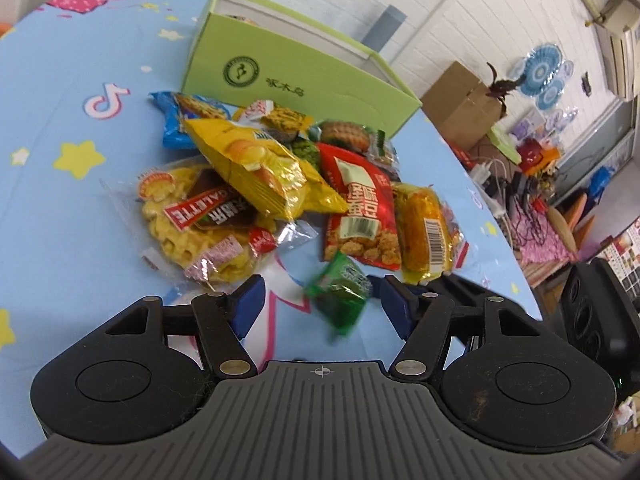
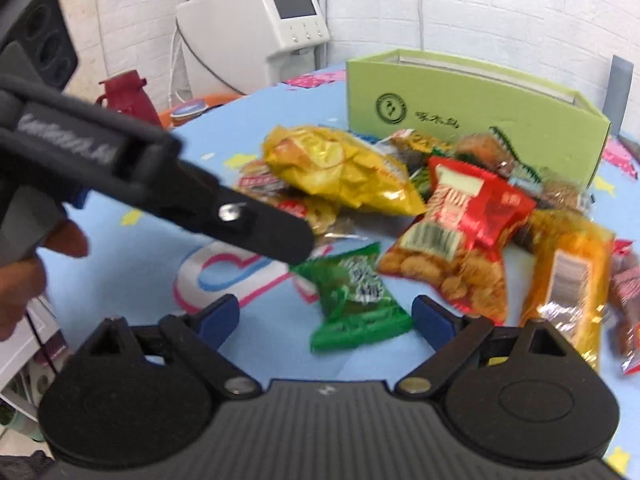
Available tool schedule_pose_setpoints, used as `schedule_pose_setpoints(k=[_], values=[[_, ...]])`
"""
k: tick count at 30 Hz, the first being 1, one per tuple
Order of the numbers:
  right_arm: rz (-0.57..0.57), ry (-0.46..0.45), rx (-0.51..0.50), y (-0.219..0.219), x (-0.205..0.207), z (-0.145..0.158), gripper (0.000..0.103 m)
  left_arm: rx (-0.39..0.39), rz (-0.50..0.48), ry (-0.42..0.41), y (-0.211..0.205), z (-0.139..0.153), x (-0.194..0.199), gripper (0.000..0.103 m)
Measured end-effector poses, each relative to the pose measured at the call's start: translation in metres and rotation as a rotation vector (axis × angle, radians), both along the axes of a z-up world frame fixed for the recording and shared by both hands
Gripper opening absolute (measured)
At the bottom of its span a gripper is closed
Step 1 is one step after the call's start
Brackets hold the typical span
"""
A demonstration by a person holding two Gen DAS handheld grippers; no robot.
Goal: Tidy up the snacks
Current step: 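Move the left gripper back to the pile and grasp the green candy, then drop the green candy into the green box with the left gripper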
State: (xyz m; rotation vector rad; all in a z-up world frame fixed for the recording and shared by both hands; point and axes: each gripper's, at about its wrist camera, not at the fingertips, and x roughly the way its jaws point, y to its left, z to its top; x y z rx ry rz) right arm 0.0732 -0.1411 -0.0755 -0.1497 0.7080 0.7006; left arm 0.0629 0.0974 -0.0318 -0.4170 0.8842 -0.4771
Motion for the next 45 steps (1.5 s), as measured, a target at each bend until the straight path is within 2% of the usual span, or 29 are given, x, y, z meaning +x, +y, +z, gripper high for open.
schedule_pose_setpoints(k=[3, 6, 9, 10, 11, 12, 13, 14, 17, 22, 29, 33, 35, 39, 40, 41, 43, 44, 45], values=[[-0.022, -0.009, 0.033, -0.003, -0.012, 0.002, 0.093, -0.008, -0.046, 0.019, -0.014, -0.004, 0.004, 0.051], [-0.072, -0.025, 0.047, -0.007, -0.01, 0.004, 0.091, 0.026, -0.049, 0.029, -0.026, -0.008, 0.011, 0.051], [-0.073, -0.025, 0.017, -0.003, -0.003, 0.001, 0.078, 0.027, -0.037, 0.043, -0.029, -0.013, 0.012, 0.051], [-0.069, -0.035, 0.009, -0.002, -0.002, -0.001, 0.076, 0.02, -0.035, 0.048, -0.029, -0.015, 0.012, 0.049], [-0.067, -0.05, -0.003, -0.001, -0.003, -0.001, 0.072, 0.019, -0.036, 0.046, -0.029, -0.016, 0.012, 0.041], [-0.072, -0.065, -0.016, 0.001, -0.004, -0.001, 0.06, 0.037, -0.032, 0.036, -0.031, -0.016, 0.012, 0.036], [-0.071, -0.065, -0.012, 0.001, -0.002, -0.001, 0.06, 0.07, -0.026, 0.027, -0.033, -0.016, 0.012, 0.018], [-0.074, -0.056, -0.004, -0.002, -0.002, -0.001, 0.06, 0.072, -0.034, 0.021, -0.034, -0.016, 0.012, 0.01], [-0.078, -0.047, 0.002, -0.006, -0.003, 0.003, 0.059, 0.025, -0.054, 0.036, -0.034, -0.011, 0.015, 0.007], [-0.095, -0.072, 0.061, -0.022, 0.003, 0.029, 0.061, -0.001, -0.079, -0.032, -0.043, 0.019, 0.031, 0.007], [-0.116, -0.172, 0.062, -0.026, 0.064, 0.067, 0.061, -0.004, -0.098, -0.137, -0.057, 0.066, 0.098, 0.007], [-0.122, -0.234, 0.041, -0.025, 0.123, 0.09, 0.061, 0.017, -0.086, -0.191, -0.066, 0.09, 0.156, 0.007], [-0.128, -0.247, 0.022, -0.023, 0.156, 0.096, 0.06, 0.036, -0.071, -0.192, -0.072, 0.095, 0.188, 0.007], [-0.136, -0.242, -0.014, -0.019, 0.21, 0.091, 0.06, 0.072, -0.065, -0.16, -0.081, 0.087, 0.243, 0.008], [-0.138, -0.229, -0.009, -0.021, 0.222, 0.087, 0.062, 0.082, -0.062, -0.15, -0.082, 0.083, 0.253, 0.014], [-0.143, -0.212, 0.001, -0.026, 0.23, 0.083, 0.064, 0.097, -0.049, -0.146, -0.083, 0.08, 0.26, 0.026], [-0.166, -0.211, 0.026, -0.035, 0.237, 0.08, 0.083, 0.123, -0.021, -0.162, -0.082, 0.079, 0.264, 0.045], [-0.182, -0.224, 0.043, -0.042, 0.234, 0.081, 0.091, 0.124, -0.018, -0.175, -0.081, 0.079, 0.261, 0.051], [-0.205, -0.245, 0.068, -0.049, 0.226, 0.084, 0.102, 0.119, -0.026, -0.188, -0.08, 0.079, 0.255, 0.052]])
